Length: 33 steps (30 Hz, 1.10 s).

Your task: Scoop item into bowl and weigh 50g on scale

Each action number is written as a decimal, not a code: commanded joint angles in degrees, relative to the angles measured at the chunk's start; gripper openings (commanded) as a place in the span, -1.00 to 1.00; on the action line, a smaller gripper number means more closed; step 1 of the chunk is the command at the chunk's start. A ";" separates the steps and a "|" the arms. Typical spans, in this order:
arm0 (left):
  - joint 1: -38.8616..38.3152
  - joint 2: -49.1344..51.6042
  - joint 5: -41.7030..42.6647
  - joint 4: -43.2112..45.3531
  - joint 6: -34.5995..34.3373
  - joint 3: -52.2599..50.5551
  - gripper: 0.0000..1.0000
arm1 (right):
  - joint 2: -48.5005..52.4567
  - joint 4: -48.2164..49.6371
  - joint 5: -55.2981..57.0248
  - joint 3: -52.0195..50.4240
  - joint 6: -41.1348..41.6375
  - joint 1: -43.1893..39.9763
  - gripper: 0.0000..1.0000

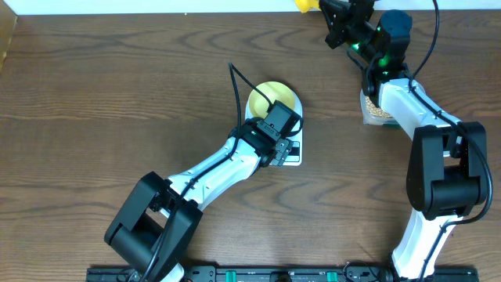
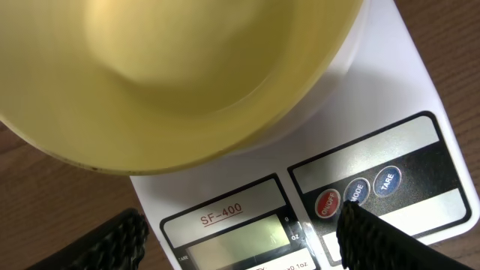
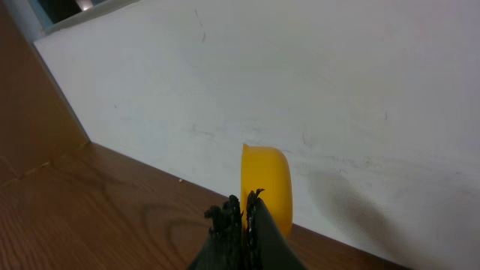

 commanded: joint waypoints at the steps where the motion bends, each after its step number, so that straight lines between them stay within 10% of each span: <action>1: -0.02 1.77 -1.22 -0.28 -0.52 0.74 0.65 | 0.13 0.00 -0.39 0.87 -0.85 -0.20 -0.98; 33: -0.04 -1.68 -1.36 -3.80 -0.52 0.74 0.65 | 0.13 -0.48 -0.39 0.87 -0.87 -0.20 -0.98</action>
